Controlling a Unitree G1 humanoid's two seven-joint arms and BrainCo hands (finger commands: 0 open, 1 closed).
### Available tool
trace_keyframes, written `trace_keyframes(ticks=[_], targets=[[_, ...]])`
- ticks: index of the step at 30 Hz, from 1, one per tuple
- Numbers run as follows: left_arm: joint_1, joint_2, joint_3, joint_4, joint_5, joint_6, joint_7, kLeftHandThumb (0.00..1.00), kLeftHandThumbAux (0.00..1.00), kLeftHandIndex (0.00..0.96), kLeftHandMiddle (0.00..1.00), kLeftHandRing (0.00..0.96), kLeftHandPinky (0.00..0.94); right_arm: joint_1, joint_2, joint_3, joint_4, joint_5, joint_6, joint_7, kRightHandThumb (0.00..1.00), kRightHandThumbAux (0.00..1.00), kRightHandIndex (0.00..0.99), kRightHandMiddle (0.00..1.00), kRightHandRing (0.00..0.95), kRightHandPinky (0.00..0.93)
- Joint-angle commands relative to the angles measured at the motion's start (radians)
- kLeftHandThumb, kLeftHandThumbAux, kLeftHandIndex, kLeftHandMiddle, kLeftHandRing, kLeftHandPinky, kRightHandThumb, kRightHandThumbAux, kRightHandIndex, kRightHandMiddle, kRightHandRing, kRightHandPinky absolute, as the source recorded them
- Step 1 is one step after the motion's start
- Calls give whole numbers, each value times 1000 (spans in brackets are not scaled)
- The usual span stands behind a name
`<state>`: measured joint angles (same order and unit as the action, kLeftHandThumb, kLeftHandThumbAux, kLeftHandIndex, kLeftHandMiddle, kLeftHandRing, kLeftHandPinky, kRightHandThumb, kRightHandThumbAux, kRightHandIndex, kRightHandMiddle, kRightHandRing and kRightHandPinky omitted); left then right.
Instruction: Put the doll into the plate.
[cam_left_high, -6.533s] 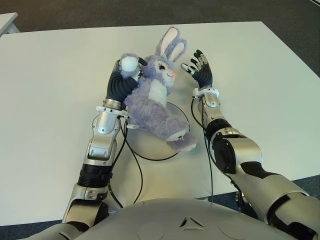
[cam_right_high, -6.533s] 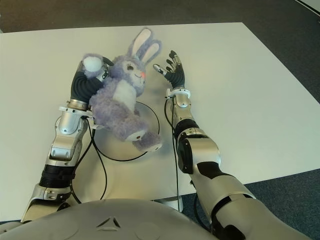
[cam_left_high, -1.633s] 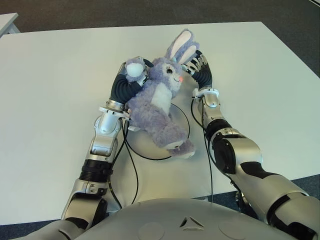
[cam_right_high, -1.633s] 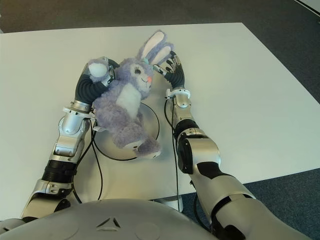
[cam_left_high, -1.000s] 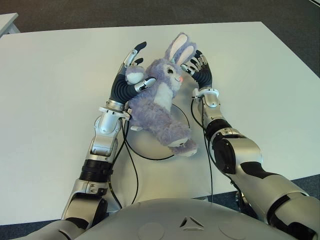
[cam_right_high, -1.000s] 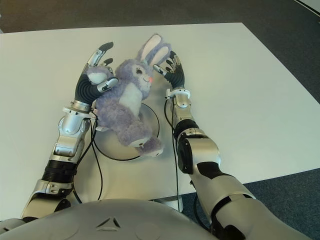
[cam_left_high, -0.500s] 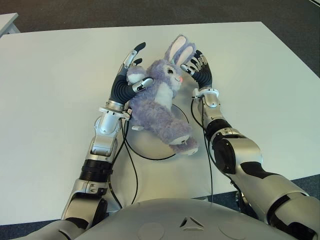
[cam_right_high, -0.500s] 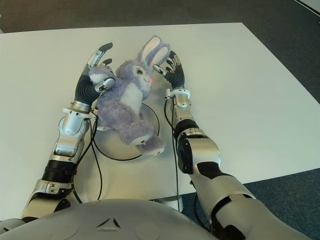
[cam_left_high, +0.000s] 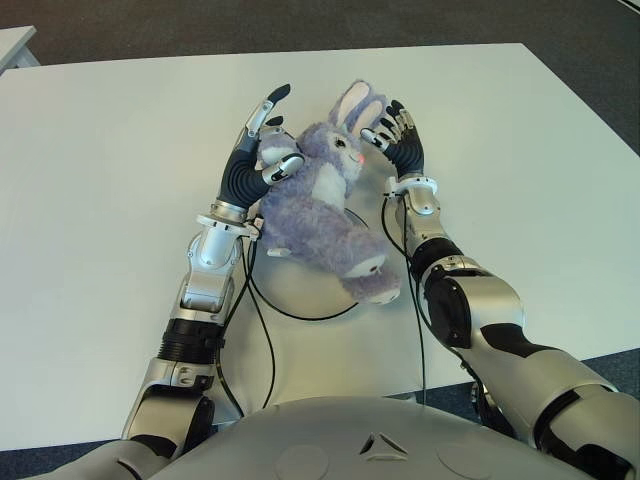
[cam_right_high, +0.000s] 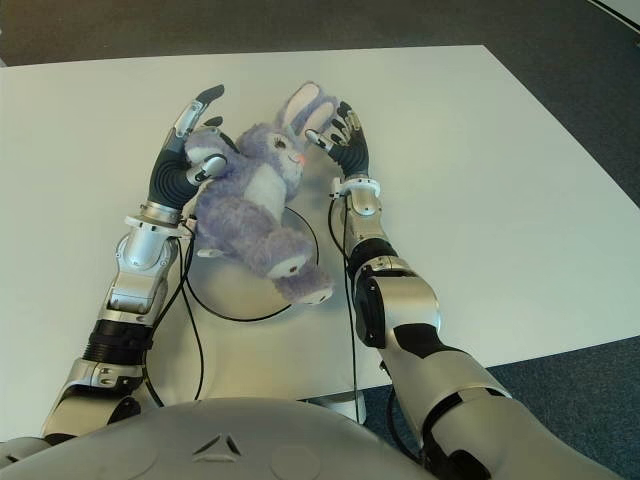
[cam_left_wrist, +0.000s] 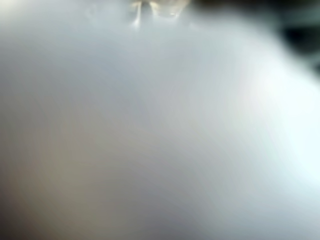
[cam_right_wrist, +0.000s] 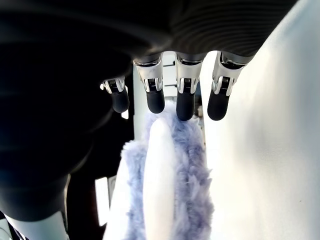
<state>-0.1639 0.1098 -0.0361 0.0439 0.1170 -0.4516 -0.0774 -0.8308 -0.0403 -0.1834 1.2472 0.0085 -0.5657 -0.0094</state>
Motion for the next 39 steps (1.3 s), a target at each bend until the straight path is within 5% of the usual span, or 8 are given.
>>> trace_keyframes(ticks=[1, 39], targets=[[1, 13, 12, 22, 19, -11, 20, 23, 354, 0, 31, 0, 0, 51, 15, -4, 27, 5, 20, -1, 50, 753, 45, 78, 91, 123], [-13, 24, 48, -52, -22, 28, 9, 28, 407, 0, 40, 0, 0, 49, 18, 5, 29, -1, 26, -17, 43, 749, 47, 82, 95, 128]])
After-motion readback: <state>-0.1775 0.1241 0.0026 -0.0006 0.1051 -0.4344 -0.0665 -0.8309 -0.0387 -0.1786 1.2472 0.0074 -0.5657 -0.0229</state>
